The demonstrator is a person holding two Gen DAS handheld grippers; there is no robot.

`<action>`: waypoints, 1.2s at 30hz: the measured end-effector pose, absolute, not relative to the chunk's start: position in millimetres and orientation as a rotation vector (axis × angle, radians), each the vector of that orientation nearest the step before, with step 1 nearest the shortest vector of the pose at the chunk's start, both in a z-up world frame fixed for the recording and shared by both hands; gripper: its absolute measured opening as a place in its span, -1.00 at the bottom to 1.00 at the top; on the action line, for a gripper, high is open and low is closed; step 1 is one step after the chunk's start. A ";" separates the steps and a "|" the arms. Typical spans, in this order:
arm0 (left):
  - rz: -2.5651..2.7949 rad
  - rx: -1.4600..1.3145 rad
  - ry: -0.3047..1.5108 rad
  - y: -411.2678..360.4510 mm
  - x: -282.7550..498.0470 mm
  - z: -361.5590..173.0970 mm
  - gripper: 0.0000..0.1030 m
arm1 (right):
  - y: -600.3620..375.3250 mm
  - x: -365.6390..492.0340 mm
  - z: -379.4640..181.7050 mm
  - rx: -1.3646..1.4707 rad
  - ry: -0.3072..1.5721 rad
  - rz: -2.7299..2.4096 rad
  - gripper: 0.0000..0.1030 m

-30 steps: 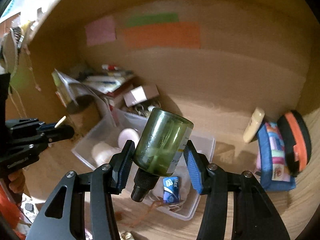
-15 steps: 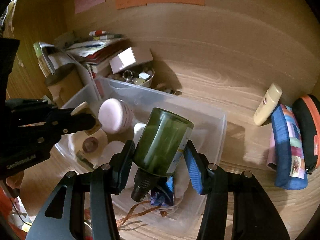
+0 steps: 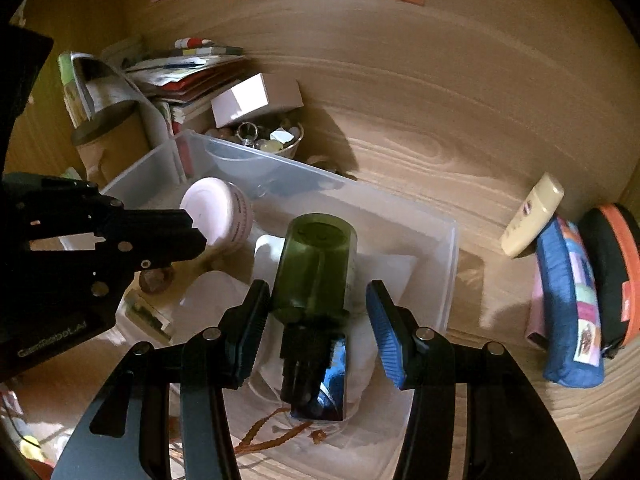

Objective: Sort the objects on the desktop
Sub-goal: 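Carry the stick into the box with the left tool while the right tool carries the bottle, then open both tools to release the stick and bottle in the box, then grasp the pink rope bag with the left tool while the right tool grasps the red pouch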

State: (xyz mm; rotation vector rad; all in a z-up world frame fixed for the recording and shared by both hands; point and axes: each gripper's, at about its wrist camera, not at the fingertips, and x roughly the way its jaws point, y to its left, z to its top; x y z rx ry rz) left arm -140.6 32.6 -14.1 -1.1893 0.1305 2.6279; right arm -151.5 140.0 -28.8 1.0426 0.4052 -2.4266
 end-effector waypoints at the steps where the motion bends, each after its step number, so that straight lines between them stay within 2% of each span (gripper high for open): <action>1: 2.634 -1.184 0.134 32.2 -138.7 -12.7 -0.67 | 138.7 -150.3 -28.3 1.036 0.421 -2.433 -0.09; 3: 2.641 -1.166 0.132 32.5 -135.2 -9.6 -0.46 | 136.9 -149.2 -26.8 1.026 0.443 -2.441 -0.04; 4: 2.650 -1.151 0.131 32.2 -132.0 -6.6 -0.39 | 136.3 -147.8 -25.4 1.018 0.456 -2.450 0.06; 7: 2.652 -1.119 0.122 32.2 -123.3 2.5 -0.38 | 136.5 -141.4 -18.0 0.971 0.477 -2.488 0.31; 9: 2.662 -1.101 0.123 32.2 -116.7 8.6 -0.36 | 138.1 -136.6 -11.4 0.944 0.477 -2.506 0.34; 11: 2.678 -1.073 0.128 32.0 -107.3 15.8 -0.23 | 141.6 -131.8 -4.2 0.933 0.459 -2.518 0.42; 13: 2.694 -1.047 0.134 31.9 -99.0 21.3 0.04 | 147.0 -125.5 3.0 0.916 0.439 -2.537 0.48; 17: 2.722 -0.996 0.167 32.2 -73.3 30.0 0.16 | 157.4 -109.0 12.6 0.893 0.416 -2.556 0.49; 19: 2.730 -0.985 0.178 32.8 -61.5 30.4 0.30 | 162.3 -100.0 14.8 0.896 0.402 -2.550 0.53; 30: 2.712 -1.045 0.176 28.9 -4.5 6.1 0.40 | 179.0 -32.5 -9.3 0.960 0.344 -2.427 0.57; 36: 2.674 -1.137 0.186 29.0 27.8 -27.3 0.40 | 175.9 -6.1 -49.7 1.041 0.476 -2.378 0.57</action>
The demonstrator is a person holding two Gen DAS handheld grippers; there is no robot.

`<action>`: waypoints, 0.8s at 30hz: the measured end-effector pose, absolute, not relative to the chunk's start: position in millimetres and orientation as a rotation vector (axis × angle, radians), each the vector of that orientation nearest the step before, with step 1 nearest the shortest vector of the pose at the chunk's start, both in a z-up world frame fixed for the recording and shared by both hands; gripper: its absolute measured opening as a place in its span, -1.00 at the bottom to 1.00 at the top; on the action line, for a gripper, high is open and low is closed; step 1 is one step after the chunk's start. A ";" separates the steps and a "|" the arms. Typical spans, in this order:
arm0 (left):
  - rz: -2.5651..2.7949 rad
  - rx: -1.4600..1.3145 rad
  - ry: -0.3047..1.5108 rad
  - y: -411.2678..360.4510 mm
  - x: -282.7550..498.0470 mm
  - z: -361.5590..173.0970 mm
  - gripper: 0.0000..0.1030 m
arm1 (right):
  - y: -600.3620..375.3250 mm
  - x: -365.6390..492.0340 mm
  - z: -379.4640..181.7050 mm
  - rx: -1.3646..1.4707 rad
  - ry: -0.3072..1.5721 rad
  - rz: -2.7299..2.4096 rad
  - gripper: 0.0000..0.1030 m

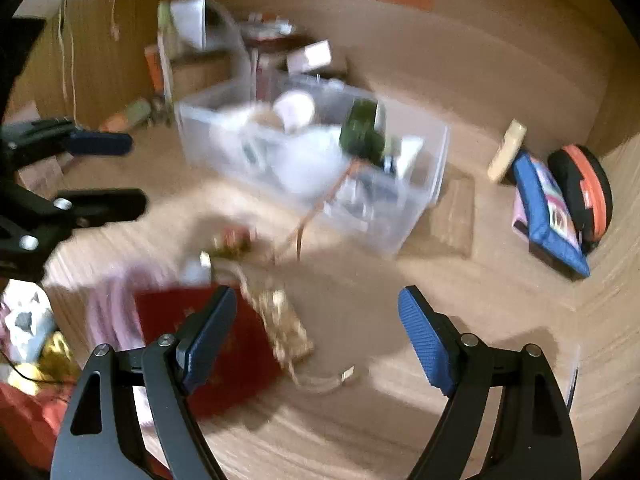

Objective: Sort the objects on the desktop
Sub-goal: 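Grasp the pink rope bag with the left tool while the right tool grasps the red pouch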

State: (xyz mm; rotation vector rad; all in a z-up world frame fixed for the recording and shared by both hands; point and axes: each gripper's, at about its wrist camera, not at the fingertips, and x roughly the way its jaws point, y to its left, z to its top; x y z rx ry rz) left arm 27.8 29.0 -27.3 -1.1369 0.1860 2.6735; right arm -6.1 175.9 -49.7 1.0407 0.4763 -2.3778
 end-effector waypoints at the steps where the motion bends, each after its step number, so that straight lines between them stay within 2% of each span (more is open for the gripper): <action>1: 2.665 -1.158 0.184 28.9 30.4 -33.3 0.40 | 175.9 -5.0 -57.1 1.060 0.494 -2.375 0.57; 6: 2.635 -1.244 0.184 26.5 39.9 -62.8 0.42 | 184.7 -6.3 -73.5 1.120 0.495 -2.377 0.57; 10: 2.677 -1.232 0.201 16.9 45.9 -64.8 0.60 | 194.4 -17.7 -73.6 1.141 0.482 -2.418 0.57; 16: 2.792 -1.265 0.273 -12.2 41.3 -66.0 0.60 | 209.2 -34.3 -71.7 1.174 0.483 -2.502 0.57; 24: 2.905 -1.329 0.242 -48.4 22.2 -70.4 0.66 | 224.7 -52.6 -71.2 1.225 0.402 -2.565 0.57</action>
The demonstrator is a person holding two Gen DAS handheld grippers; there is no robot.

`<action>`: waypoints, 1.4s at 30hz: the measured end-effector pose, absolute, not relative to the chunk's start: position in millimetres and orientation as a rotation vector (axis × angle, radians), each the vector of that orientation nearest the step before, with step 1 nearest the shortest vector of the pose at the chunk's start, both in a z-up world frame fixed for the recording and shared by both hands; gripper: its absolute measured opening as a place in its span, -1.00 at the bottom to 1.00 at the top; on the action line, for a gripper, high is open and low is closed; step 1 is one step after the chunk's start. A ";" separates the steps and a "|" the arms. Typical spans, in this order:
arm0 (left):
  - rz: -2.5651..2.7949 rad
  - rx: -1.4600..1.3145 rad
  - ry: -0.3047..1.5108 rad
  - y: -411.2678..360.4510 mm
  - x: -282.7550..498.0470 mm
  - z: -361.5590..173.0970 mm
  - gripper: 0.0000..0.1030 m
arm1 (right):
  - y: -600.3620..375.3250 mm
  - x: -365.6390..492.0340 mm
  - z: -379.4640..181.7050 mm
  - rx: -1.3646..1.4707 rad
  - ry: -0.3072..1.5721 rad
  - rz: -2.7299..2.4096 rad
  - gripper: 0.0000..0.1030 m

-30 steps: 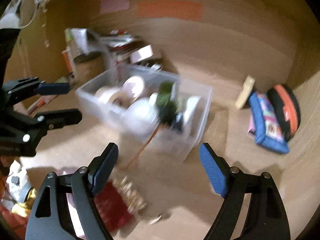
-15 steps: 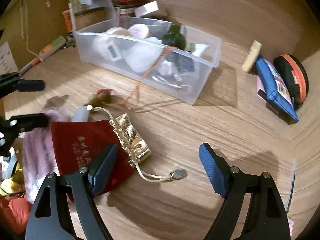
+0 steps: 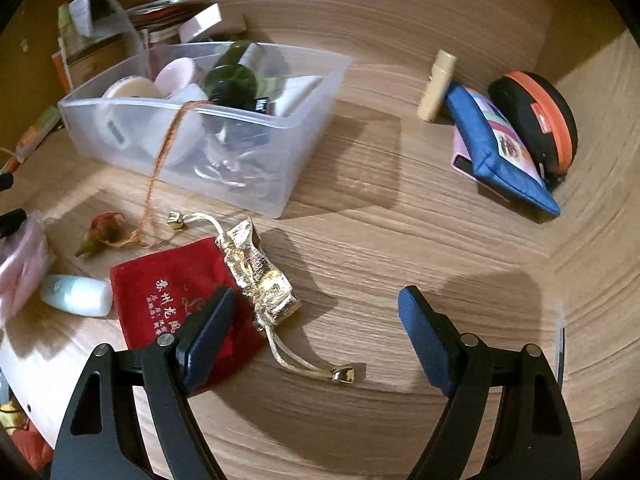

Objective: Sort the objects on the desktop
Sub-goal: 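Grasp the pink rope bag with the left tool while the right tool grasps the red pouch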

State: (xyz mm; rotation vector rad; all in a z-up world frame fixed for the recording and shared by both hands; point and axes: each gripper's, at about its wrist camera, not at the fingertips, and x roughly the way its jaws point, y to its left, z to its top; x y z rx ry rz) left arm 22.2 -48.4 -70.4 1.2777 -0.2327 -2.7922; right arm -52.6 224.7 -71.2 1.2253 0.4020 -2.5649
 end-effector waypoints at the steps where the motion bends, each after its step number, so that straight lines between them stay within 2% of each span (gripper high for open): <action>1: -2.779 1.274 -0.225 -52.2 20.4 -70.4 0.66 | 226.8 -53.2 -70.6 1.232 0.388 -2.565 0.57; 6: -2.702 1.247 -0.217 -67.7 8.4 -72.0 0.66 | 231.8 -48.5 -66.4 1.228 0.345 -2.559 0.57; 11: -2.703 1.275 -0.132 -82.3 7.7 -68.4 0.64 | 233.4 -44.5 -61.0 1.217 0.294 -2.533 0.57; 18: -2.877 1.285 -0.187 -63.2 40.7 -41.4 0.66 | 231.3 -32.1 -49.5 1.185 0.278 -2.515 0.57; 21: -2.953 1.325 -0.308 -47.6 51.1 -41.6 0.82 | 229.8 -30.6 -46.8 1.186 0.245 -2.482 0.57; 26: -3.009 1.381 -0.505 -22.2 56.5 -51.2 0.82 | 222.6 -28.3 -50.7 1.207 0.263 -2.448 0.57; 32: -3.006 1.406 -0.858 5.3 42.4 -67.7 0.83 | 217.1 -33.6 -60.5 1.271 0.258 -2.388 0.57; 37: -3.023 1.437 -0.974 15.2 22.5 -69.9 0.85 | 208.3 -41.1 -68.3 1.302 0.310 -2.366 0.57; 42: -3.037 1.487 -0.984 22.0 1.5 -73.6 0.86 | 202.2 -50.9 -75.1 1.330 0.323 -2.322 0.57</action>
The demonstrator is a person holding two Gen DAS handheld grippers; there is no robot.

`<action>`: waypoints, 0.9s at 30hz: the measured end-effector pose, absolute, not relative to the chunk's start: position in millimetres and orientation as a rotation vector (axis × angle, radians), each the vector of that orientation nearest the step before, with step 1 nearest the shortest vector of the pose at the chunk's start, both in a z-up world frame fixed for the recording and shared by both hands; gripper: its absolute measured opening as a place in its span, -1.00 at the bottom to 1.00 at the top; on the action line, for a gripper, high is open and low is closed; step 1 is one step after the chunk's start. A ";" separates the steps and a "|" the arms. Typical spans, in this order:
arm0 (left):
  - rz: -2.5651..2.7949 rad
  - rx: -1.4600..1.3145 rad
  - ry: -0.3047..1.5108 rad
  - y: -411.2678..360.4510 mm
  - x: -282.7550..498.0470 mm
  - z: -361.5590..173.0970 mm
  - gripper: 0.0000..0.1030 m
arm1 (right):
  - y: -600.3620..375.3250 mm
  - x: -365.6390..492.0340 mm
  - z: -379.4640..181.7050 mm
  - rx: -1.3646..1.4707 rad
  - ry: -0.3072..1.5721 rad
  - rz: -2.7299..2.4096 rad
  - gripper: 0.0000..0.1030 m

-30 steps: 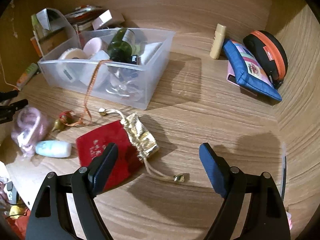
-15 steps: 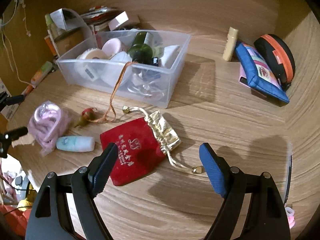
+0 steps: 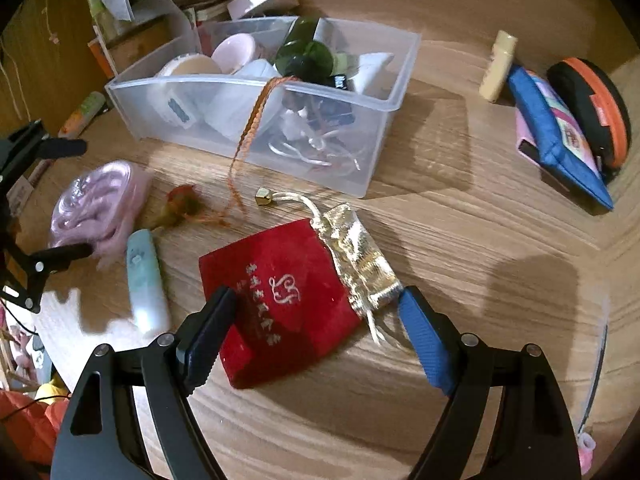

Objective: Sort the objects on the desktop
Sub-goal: 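Grasp the pink rope bag with the left tool while the right tool grasps the red pouch, then carry the rope bag into the box with the left tool while the right tool carries the pouch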

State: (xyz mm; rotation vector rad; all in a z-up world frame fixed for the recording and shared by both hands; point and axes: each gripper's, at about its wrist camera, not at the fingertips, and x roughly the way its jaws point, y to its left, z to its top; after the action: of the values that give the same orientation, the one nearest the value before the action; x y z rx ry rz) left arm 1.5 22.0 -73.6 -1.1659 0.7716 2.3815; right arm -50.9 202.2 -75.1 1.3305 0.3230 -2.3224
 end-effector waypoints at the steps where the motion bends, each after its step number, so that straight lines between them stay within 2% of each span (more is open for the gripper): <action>1: 2.377 -1.179 0.756 22.2 -4.9 -75.8 0.87 | 201.1 -53.1 -76.1 1.333 0.321 -2.312 0.57; 4: 2.370 -1.206 0.685 19.0 -15.7 -79.1 0.88 | 197.5 -56.5 -76.6 1.326 0.332 -2.296 0.57; 9: 2.354 -1.265 0.469 4.8 -30.9 -83.8 0.88 | 191.6 -60.7 -77.8 1.311 0.369 -2.277 0.56; 11: 2.359 -1.274 0.388 -1.5 -34.5 -86.3 0.88 | 190.4 -61.6 -77.6 1.298 0.367 -2.278 0.48; 14: 2.376 -1.273 0.304 -9.0 -34.9 -87.4 0.77 | 188.6 -59.6 -76.2 1.268 0.365 -2.275 0.20; 16: 2.397 -1.268 0.288 -10.0 -31.6 -83.9 0.47 | 186.6 -55.6 -74.4 1.254 0.369 -2.260 -0.18; 19: 2.442 -1.282 0.265 -10.3 -26.6 -81.8 0.37 | 183.8 -49.4 -73.1 1.247 0.372 -2.249 -0.51; 21: 2.501 -1.309 0.228 -12.1 -23.2 -80.1 0.32 | 183.5 -46.9 -73.0 1.241 0.376 -2.254 -0.61; 27: 2.629 -1.299 0.182 -23.7 -9.8 -73.5 0.29 | 182.3 -42.0 -62.6 1.206 0.328 -2.288 -0.65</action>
State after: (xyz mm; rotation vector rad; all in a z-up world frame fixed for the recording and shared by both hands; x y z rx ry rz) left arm -9.8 -23.7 -73.5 -1.2986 0.1818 2.6295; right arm -42.0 182.3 -62.5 1.2057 0.3281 -2.2878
